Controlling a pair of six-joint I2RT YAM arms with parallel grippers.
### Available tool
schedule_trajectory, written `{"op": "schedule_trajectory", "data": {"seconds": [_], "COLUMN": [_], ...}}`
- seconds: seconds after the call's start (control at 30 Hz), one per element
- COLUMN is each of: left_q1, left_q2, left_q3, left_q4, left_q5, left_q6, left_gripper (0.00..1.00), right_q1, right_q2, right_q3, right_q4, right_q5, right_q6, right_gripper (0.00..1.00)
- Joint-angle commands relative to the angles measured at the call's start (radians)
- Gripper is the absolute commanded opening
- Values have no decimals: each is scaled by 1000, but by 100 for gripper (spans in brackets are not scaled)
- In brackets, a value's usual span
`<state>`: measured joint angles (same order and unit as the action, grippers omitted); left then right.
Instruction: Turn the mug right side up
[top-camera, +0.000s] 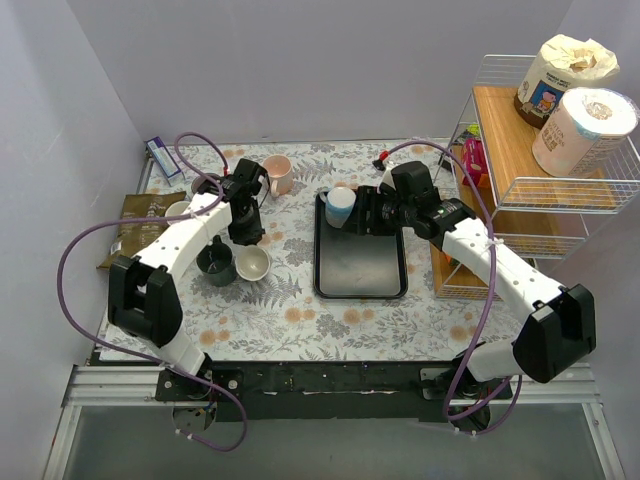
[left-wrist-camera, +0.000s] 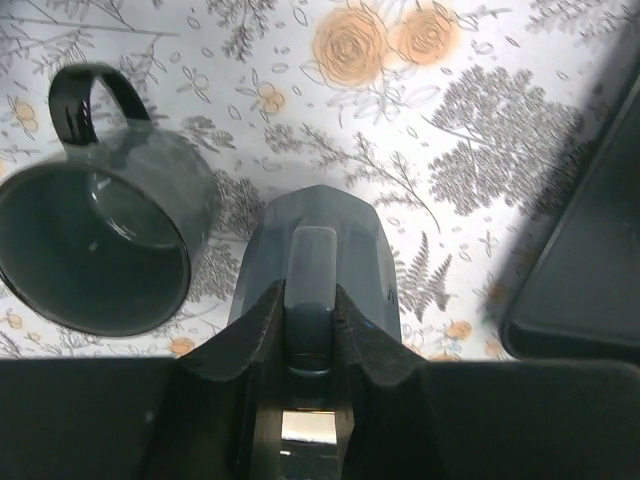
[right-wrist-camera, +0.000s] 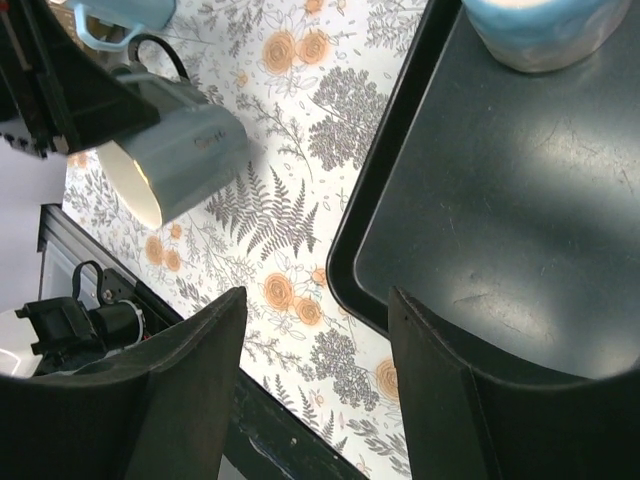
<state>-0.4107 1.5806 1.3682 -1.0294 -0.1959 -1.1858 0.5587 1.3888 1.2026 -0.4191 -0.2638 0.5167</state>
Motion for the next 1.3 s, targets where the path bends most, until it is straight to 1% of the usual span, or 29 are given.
{"op": "schedule_trajectory", "data": {"seconds": [0.0, 0.13, 0.4, 0.5, 0.53, 0.57, 0.73, 0.87, 1.07, 1.1, 1.2, 1.23, 1.27], "left_q1": [32, 58, 56, 58, 58, 59, 69, 88, 118, 119, 119, 119, 119], "left_q2": [39, 123, 193, 229, 236, 243, 312, 337, 367, 371, 366, 364, 363], "left_q3": [84, 118, 134, 155, 158, 163, 184, 198, 224, 229, 242, 250, 253], "left_q4": [-9, -23, -41, -46, -44, -44, -38, -31, -26, -24, -14, -12, -14], "left_q5": [-34, 36, 41, 46, 50, 50, 56, 64, 76, 79, 90, 93, 92], "left_q6": [51, 78, 87, 92, 97, 98, 120, 130, 155, 156, 158, 158, 158], "left_gripper": [0, 0, 0, 8, 14, 16, 15, 14, 22, 31, 44, 51, 54], "right_q1": [3, 3, 3, 3, 3, 3, 3, 3, 3, 3, 3, 3, 3], "right_q2": [-34, -33, -22, -14, -11, -8, 12, 19, 41, 55, 87, 98, 105], "right_q3": [-23, -35, -51, -58, -60, -58, -63, -74, -77, -72, -41, -23, -11], "right_q4": [0, -4, 20, 25, 23, 19, 14, 20, 17, 14, -9, -15, -27], "right_q5": [1, 0, -9, -5, -3, 1, -2, -9, 3, 9, 40, 47, 66], "right_q6": [0, 5, 19, 34, 34, 34, 34, 40, 46, 48, 42, 30, 23], "right_gripper": [65, 65, 65, 66, 66, 66, 66, 66, 68, 68, 70, 70, 70]}}
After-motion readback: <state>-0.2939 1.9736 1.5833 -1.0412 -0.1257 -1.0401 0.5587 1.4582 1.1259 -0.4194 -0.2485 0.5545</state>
